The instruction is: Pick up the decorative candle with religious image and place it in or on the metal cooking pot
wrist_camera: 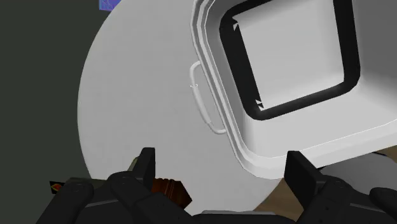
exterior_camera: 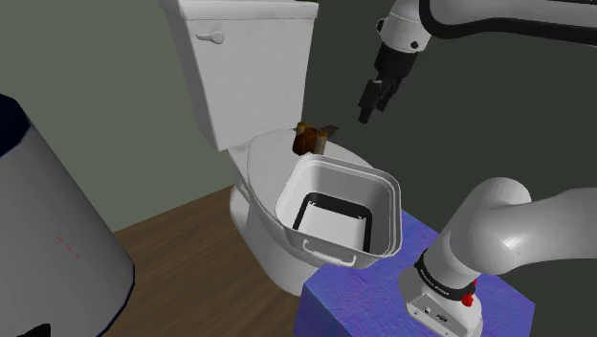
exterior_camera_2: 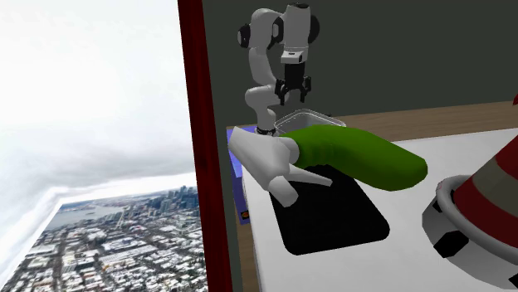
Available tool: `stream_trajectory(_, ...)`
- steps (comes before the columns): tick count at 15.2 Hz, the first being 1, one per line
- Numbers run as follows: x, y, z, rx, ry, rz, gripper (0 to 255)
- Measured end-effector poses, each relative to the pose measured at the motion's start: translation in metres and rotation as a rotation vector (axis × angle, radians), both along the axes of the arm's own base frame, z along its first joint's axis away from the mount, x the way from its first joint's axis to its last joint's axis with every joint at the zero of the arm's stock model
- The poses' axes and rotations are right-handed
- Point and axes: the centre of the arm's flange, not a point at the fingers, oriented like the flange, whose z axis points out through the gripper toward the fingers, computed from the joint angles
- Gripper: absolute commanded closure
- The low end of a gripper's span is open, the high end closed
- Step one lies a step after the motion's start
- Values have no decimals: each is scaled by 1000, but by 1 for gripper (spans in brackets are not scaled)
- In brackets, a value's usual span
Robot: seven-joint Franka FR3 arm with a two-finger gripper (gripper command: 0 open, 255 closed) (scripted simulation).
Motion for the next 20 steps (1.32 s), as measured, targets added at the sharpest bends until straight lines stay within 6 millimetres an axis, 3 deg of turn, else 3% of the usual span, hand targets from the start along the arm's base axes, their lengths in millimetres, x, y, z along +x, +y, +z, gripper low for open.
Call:
stream_trajectory(4, 21, -10, -13, 7, 11, -4, 0)
stream_trajectory(20, 187, -95, -139, 57, 89, -34, 0)
